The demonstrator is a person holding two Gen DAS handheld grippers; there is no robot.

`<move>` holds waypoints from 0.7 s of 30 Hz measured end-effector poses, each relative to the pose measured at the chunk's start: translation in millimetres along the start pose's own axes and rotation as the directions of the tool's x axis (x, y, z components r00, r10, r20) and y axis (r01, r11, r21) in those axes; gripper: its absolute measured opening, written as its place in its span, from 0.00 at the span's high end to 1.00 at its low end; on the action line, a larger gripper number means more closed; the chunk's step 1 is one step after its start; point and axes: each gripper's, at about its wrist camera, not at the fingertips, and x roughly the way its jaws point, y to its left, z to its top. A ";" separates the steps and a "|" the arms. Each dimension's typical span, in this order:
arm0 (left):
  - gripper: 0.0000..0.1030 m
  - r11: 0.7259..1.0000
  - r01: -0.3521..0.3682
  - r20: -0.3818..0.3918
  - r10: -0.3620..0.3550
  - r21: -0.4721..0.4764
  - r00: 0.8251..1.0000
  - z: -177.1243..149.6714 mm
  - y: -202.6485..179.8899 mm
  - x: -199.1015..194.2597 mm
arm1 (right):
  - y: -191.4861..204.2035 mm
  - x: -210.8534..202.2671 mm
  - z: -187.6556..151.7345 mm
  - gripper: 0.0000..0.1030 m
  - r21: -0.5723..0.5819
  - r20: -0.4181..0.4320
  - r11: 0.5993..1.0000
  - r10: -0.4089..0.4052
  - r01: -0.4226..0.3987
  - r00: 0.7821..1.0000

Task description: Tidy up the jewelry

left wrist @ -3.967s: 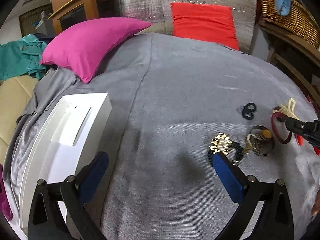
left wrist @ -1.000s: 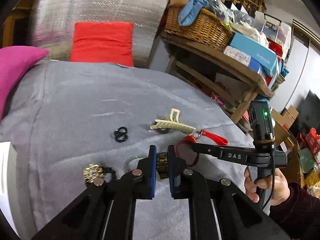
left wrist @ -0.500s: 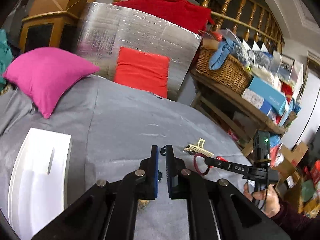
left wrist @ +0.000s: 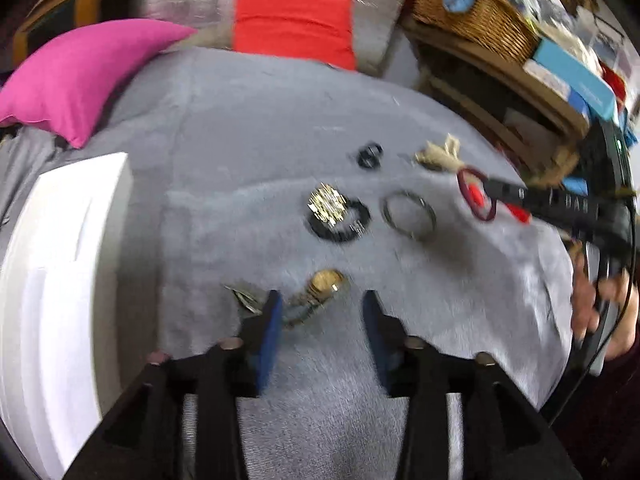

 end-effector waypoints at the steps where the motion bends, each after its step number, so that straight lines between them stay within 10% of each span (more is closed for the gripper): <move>1: 0.50 1.000 0.015 -0.006 -0.015 0.005 1.000 -1.6 -0.9 2.2 | -4.6 -0.4 0.5 0.93 0.009 -0.003 1.000 -0.003 0.003 1.000; 21: 0.48 0.978 -0.078 -0.102 0.099 0.193 0.990 3.4 -6.1 56.5 | -32.0 5.0 2.4 0.93 0.039 -0.046 0.999 0.000 0.002 0.999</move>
